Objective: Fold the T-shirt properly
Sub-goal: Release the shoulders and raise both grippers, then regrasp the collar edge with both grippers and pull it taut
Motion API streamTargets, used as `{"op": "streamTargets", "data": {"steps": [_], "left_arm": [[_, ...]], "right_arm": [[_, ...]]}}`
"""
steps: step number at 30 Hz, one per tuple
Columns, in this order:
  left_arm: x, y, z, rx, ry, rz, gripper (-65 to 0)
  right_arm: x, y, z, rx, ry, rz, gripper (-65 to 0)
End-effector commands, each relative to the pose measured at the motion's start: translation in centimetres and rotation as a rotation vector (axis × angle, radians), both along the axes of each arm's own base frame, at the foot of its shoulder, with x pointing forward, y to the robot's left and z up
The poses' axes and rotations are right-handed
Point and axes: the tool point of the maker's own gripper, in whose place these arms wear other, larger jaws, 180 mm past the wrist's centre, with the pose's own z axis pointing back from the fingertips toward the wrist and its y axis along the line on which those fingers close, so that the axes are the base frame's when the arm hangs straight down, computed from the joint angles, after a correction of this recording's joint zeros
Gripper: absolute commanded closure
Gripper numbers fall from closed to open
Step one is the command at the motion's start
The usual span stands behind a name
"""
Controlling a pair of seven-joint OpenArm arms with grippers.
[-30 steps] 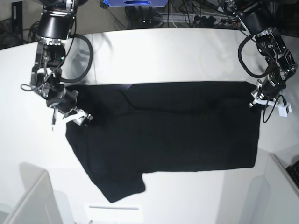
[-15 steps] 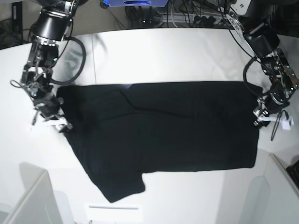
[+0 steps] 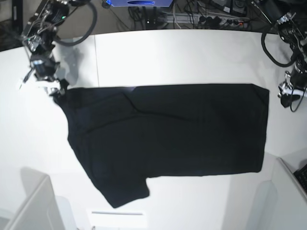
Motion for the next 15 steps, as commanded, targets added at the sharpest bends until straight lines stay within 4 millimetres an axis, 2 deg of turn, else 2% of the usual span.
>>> {"op": "streamTargets", "data": {"steps": [1, 3, 5, 12, 15], "left_arm": [[-0.5, 0.9, 0.9, 0.022, -0.025, 0.025, -29.0], [-2.2, 0.8, -0.4, -0.009, -0.009, 0.065, -29.0], [-3.1, 0.0, -1.5, -0.035, 0.009, 0.073, -29.0], [-1.3, -4.4, -3.3, 0.027, 0.013, -0.109, -28.3], [-1.4, -4.8, -4.7, 0.003, 0.047, -0.115, -28.3]], "right_arm": [[-0.1, -0.2, 0.6, -0.002, -0.022, -0.021, -34.7], [-1.2, 0.0, -0.3, 0.017, 0.012, -0.040, -34.8], [-1.8, 0.1, -0.7, 0.020, 0.029, -0.040, -35.0], [-2.1, 1.0, -2.1, 0.043, 0.062, -0.017, -35.1], [-2.1, 1.0, -2.2, 0.045, 0.065, -0.017, -35.1]]}}
